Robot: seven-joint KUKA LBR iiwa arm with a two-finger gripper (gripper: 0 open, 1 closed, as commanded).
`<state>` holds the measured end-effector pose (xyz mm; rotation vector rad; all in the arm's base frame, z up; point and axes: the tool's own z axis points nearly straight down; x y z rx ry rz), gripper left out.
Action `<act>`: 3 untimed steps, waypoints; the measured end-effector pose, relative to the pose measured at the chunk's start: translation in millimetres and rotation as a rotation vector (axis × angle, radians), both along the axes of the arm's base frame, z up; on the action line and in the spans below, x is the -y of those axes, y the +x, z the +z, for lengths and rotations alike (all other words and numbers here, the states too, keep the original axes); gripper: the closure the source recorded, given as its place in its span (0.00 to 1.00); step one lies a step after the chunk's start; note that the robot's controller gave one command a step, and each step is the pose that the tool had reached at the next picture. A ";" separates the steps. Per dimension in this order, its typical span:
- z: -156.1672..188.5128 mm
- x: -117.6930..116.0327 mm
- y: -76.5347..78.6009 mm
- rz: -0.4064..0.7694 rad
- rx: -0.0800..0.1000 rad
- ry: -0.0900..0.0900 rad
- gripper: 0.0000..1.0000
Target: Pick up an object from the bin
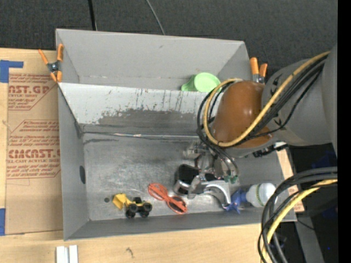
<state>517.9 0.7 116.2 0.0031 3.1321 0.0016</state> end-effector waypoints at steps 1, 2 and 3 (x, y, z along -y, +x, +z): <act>-25.8 0.8 -15.1 -0.048 0.020 0.001 1.00; -25.8 0.8 -15.1 -0.048 0.020 0.001 1.00; -26.8 -0.6 -14.0 -0.092 0.015 0.002 1.00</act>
Offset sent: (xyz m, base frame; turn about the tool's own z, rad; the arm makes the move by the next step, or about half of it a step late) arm 0.0000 0.0000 0.0000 0.0000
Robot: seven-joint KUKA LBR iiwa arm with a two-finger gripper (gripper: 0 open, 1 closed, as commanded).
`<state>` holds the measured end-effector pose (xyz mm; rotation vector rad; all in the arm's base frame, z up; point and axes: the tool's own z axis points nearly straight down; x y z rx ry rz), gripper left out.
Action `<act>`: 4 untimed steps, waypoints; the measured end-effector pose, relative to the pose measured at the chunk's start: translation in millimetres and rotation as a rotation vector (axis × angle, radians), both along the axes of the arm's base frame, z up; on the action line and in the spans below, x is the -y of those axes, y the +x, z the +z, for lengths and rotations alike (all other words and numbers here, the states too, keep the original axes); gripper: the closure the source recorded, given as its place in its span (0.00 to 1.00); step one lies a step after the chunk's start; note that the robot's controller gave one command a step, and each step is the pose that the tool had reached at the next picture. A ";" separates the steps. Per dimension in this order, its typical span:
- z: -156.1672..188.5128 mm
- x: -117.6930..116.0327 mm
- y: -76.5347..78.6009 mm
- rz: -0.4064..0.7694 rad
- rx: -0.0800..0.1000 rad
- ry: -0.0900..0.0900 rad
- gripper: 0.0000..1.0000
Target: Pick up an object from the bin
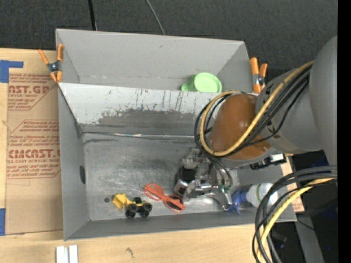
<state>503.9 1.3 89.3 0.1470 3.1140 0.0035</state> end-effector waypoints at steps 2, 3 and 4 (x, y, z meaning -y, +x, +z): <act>54.5 -6.4 -6.6 -0.029 -0.020 -0.001 1.00; 51.7 -6.6 -5.9 -0.022 -0.023 -0.001 1.00; 44.4 -9.9 -4.0 -0.051 -0.020 0.000 1.00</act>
Offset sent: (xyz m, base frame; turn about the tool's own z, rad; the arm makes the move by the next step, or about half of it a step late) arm -0.0103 0.0039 0.0401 -0.0349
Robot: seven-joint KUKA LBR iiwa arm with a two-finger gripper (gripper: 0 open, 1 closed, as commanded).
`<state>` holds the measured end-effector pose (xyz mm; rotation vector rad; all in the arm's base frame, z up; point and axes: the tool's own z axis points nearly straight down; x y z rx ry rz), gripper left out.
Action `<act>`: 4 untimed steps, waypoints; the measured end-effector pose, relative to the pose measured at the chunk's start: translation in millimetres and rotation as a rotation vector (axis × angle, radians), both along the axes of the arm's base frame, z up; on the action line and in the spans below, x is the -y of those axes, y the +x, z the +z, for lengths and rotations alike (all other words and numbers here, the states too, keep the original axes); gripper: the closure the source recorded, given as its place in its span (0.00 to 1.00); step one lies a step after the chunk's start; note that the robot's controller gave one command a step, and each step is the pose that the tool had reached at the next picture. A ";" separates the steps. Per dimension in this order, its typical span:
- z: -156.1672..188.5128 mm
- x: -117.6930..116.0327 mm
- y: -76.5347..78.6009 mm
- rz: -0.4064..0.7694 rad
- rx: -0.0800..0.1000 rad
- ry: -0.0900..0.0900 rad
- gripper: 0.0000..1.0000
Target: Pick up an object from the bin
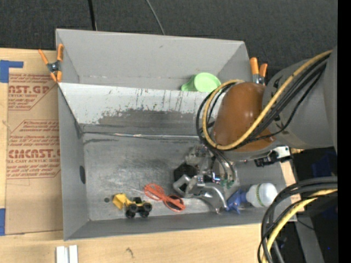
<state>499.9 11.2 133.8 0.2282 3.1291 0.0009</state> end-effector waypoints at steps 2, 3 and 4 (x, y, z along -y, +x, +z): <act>1.4 5.4 5.0 -0.021 -0.005 0.000 1.00; -6.6 -8.3 18.3 -0.057 -0.011 0.000 1.00; -3.2 5.6 10.9 -0.025 -0.006 0.001 1.00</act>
Offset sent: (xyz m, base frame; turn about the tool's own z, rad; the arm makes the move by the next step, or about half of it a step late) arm 0.0002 0.0002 0.0056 0.0238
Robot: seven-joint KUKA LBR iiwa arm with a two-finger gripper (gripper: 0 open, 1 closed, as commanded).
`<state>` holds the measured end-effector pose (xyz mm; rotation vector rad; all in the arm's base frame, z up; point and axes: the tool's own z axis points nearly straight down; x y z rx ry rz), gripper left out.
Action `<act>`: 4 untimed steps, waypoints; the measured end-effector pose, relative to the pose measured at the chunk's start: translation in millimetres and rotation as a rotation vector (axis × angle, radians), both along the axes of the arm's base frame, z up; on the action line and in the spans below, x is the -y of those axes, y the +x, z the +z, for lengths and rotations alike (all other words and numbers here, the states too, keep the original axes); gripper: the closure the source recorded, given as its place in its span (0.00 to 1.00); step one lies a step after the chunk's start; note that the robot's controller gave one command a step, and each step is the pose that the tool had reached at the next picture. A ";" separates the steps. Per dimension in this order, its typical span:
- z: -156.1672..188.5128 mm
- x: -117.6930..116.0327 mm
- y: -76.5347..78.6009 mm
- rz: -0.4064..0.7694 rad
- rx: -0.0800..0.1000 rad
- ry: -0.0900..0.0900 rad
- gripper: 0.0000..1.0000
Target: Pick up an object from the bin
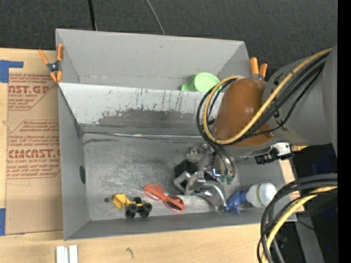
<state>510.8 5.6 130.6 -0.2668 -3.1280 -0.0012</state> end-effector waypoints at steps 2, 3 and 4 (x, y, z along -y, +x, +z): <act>-6.8 -6.9 6.4 -0.019 -0.001 0.000 1.00; -0.9 -3.7 6.6 0.011 -0.004 -0.002 1.00; 0.0 -0.2 11.8 0.016 -0.004 -0.001 1.00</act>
Offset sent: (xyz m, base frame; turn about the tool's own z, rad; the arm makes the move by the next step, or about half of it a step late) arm 0.0076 -0.0046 0.0018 0.0545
